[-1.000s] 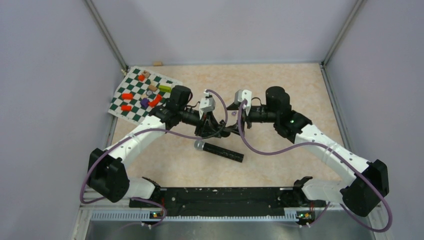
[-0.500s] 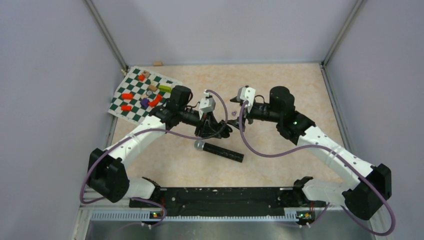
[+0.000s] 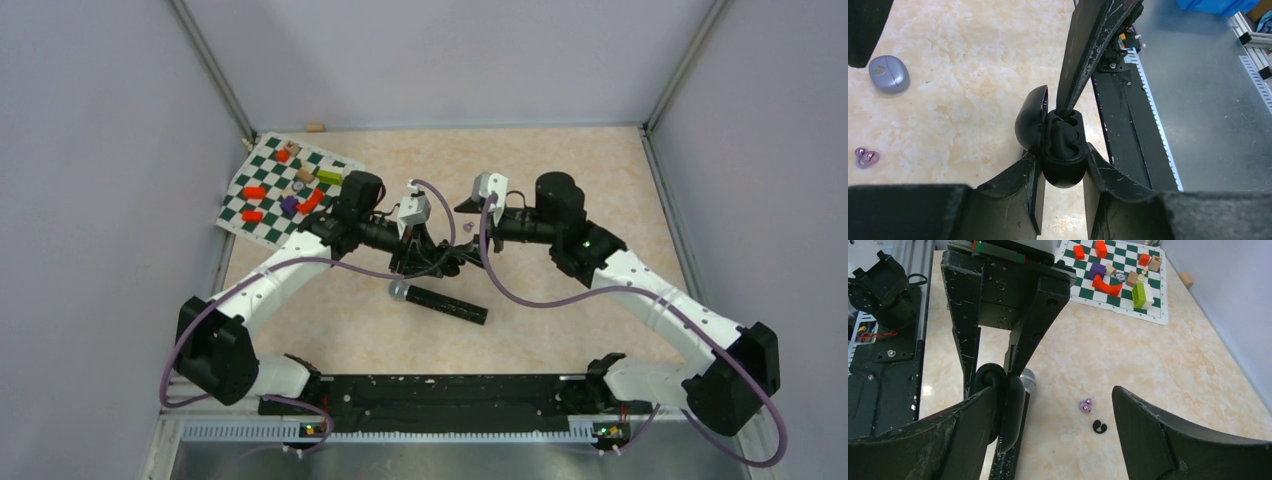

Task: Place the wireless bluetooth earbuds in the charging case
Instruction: Adjust the earbud with the charging case.

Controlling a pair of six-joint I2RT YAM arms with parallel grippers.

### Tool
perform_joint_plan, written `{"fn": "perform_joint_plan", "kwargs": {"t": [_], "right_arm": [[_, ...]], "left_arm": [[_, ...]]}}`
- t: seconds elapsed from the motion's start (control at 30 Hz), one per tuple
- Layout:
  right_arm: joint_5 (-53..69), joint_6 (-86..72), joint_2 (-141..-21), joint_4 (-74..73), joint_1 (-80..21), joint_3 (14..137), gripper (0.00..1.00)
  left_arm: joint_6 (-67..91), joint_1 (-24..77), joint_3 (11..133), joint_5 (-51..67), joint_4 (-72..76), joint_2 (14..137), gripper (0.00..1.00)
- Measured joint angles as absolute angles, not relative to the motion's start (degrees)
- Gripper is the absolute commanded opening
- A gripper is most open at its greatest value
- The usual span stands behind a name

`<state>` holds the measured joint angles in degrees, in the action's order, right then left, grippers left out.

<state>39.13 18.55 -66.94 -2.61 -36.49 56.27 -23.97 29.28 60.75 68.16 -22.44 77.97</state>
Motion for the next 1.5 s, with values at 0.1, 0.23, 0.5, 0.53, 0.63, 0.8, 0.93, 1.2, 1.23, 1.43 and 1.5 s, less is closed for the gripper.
{"fn": "perform_joint_plan", "kwargs": {"t": [0.1,0.23,0.5,0.53,0.63,0.8,0.93,1.2,1.23,1.43,1.5], "right_arm": [[39.13,18.11,-67.20,-2.57,-36.49,56.27,0.85],[39.09,17.78,-67.70,-1.80,-36.49,56.27,0.85],[39.05,17.34,-68.23,-0.93,-36.49,56.27,0.85],[39.07,17.34,-68.31,-0.73,-36.49,56.27,0.85],[39.11,17.32,-68.73,-0.38,-36.49,56.27,0.85],[39.81,17.37,-69.23,-0.51,-36.49,56.27,0.85],[40.73,17.37,-69.36,-0.51,-36.49,56.27,0.85],[41.87,17.37,-69.41,-0.54,-36.49,56.27,0.85],[41.89,17.37,-69.41,-0.56,-36.49,56.27,0.85],[41.95,17.82,-69.38,-0.82,-36.49,56.27,0.85],[42.30,18.50,-69.38,-1.32,-36.49,56.27,0.85]], "left_arm": [[-23.97,29.28,60.75,68.29,-22.44,77.97,0.00],[-23.97,29.26,60.75,68.40,-22.46,77.97,0.00],[-24.01,29.28,60.75,69.25,-22.52,77.97,0.00],[-24.01,29.28,60.75,69.41,-22.52,77.97,0.00],[-24.01,29.26,60.75,69.47,-22.55,77.97,0.00],[-24.01,29.26,60.75,69.49,-22.57,77.97,0.00],[-24.03,29.28,60.75,69.60,-22.70,77.97,0.00],[-24.14,29.32,60.73,69.67,-23.16,77.97,0.00],[-24.14,29.32,60.75,69.69,-23.18,77.97,0.00],[-24.14,29.32,60.75,69.67,-23.20,77.97,0.00],[-24.14,29.34,60.75,69.65,-23.40,77.97,0.00]]}}
